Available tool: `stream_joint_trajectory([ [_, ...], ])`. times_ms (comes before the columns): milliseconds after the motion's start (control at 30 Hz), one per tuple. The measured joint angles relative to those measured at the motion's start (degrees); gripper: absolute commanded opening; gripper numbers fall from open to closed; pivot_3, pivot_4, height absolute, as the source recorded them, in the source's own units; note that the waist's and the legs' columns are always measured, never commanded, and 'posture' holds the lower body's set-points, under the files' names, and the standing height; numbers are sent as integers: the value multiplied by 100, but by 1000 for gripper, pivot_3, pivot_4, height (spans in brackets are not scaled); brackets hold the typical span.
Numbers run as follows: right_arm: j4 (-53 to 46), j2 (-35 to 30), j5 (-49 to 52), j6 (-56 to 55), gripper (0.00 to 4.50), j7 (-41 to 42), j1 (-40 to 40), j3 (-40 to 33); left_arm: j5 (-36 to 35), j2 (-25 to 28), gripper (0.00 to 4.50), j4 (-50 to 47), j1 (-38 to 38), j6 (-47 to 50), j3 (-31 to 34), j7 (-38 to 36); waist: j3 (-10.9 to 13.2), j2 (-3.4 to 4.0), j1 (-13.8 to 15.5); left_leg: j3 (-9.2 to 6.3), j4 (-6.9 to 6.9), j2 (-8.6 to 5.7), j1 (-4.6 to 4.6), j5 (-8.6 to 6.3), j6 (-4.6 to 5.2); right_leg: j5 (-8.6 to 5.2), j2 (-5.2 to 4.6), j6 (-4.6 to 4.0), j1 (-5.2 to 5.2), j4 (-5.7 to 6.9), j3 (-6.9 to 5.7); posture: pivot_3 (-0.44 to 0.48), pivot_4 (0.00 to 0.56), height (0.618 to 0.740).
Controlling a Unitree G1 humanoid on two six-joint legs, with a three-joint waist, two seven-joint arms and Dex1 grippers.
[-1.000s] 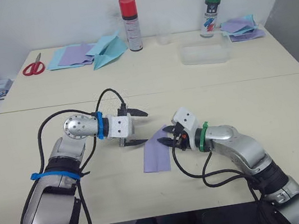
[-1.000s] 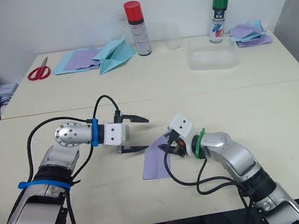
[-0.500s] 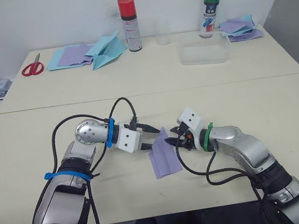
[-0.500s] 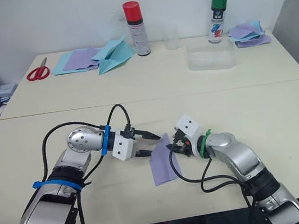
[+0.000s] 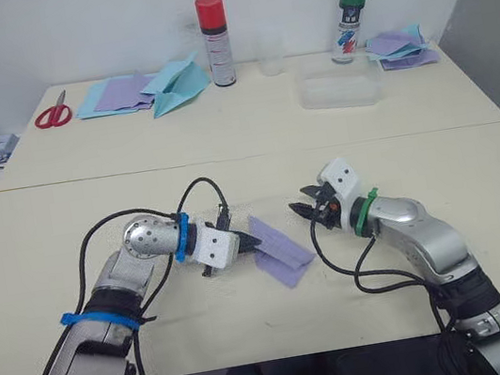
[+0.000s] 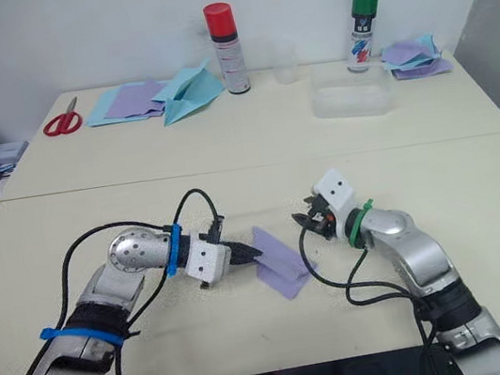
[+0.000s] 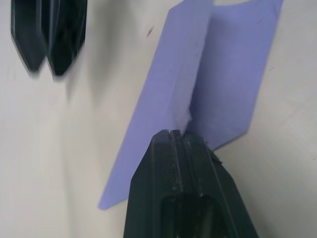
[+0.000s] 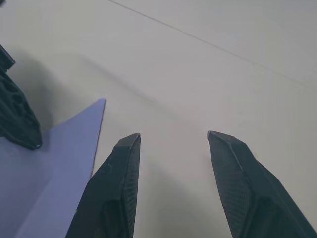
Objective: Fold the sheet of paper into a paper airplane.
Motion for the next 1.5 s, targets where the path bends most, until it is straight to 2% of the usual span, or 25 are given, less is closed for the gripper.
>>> stream_joint_trajectory([
  [100, -101, -152, -2, -178, 2248, 184, 57, -7, 242, 142, 17, -1690, 565, 2097, 115, 234, 0, 0, 8, -1, 3, -1, 6, 0, 0, -1, -1, 1, 4, 4, 1, 0, 150, 740],
  [233, -237, -206, 10, -271, 2248, 345, 177, -3, 730, -31, 17, -3176, 952, 4153, 67, 659, 0, 0, 26, -1, 35, -6, 9, 0, 0, -16, 0, 26, 9, 30, 1, 0, 150, 740],
  [367, -234, -281, 4, -335, 2248, 437, 215, -12, 990, -112, 17, -4057, 1131, 5609, -83, 871, 1, -1, 15, -1, 65, -7, 23, 0, 0, -18, 2, 28, 9, 74, 12, 0, 150, 740],
  [467, -221, -283, 2, -369, 2248, 447, 213, -17, 1098, -96, 17, -4426, 1132, 6133, -243, 939, 1, -1, 14, -2, 67, -6, 33, 1, 1, -15, 7, 22, 12, 80, 14, 0, 150, 740],
  [567, -120, -283, -1, -386, 2248, 446, 194, -25, 1004, -132, 777, -4435, 1139, 6131, -266, 1100, 1, -1, 16, -1, 71, -6, 40, 4, 6, -9, 8, 13, 17, 83, 13, 0, 150, 740],
  [700, -15, -319, -7, -439, 2248, 476, 151, -51, 363, -215, 2027, -4475, 1151, 6019, -103, 987, 1, -1, 19, 0, 73, -6, 37, 4, 6, -9, 7, 12, 15, 80, 21, 0, 150, 740],
  [800, 18, -444, -7, -476, 2248, 549, 106, -142, -112, -32, 2960, -4491, 1151, 5953, 287, 853, 1, -1, 19, 0, 72, -5, 36, 4, 6, -9, 7, 12, 14, 80, 22, 0, 150, 740],
  [867, 21, -509, -8, -501, 2248, 585, 100, -185, -601, 58, 3528, -4506, 1157, 6000, 801, 724, 1, -1, 16, -1, 71, -3, 36, 4, 6, -9, 7, 12, 13, 80, 21, 0, 150, 740],
  [967, 20, -692, -5, -682, 2248, 807, 109, -188, -1567, 18, 3410, -4432, 1144, 6223, 1833, 597, 1, 0, 16, -1, 72, -3, 37, 4, 6, -10, 8, 12, 13, 80, 19, 0, 150, 740],
  [1067, 18, -919, -4, -916, 2248, 1173, 156, -140, -2060, -121, 2660, -3996, 1105, 6116, 2320, 676, 1, 0, 18, 0, 74, -6, 39, 4, 6, -9, 7, 12, 18, 79, 19, 0, 150, 740],
  [1200, -9, -985, 32, -1137, 2248, 1617, 165, -61, -2071, -572, 1304, -3207, 1119, 5636, 2051, 988, 1, -1, 30, 0, 81, -9, 41, 4, 6, -9, 4, 12, 31, 77, 16, 0, 150, 740],
  [1333, -293, -1175, 29, -1415, 2248, 2052, 211, 115, -1879, -729, 28, -2493, 1162, 5157, 1566, 1174, 1, -1, 28, -1, 79, -6, 42, 4, 6, -9, 4, 12, 30, 77, 15, 0, 150, 740],
  [1500, -535, -1266, -15, -1720, 2248, 2261, 413, 266, -1675, -723, 28, -2063, 1165, 4847, 1107, 1230, 1, -1, 28, -1, 78, -6, 45, 4, 6, -9, 5, 12, 32, 79, 12, 0, 150, 740],
])
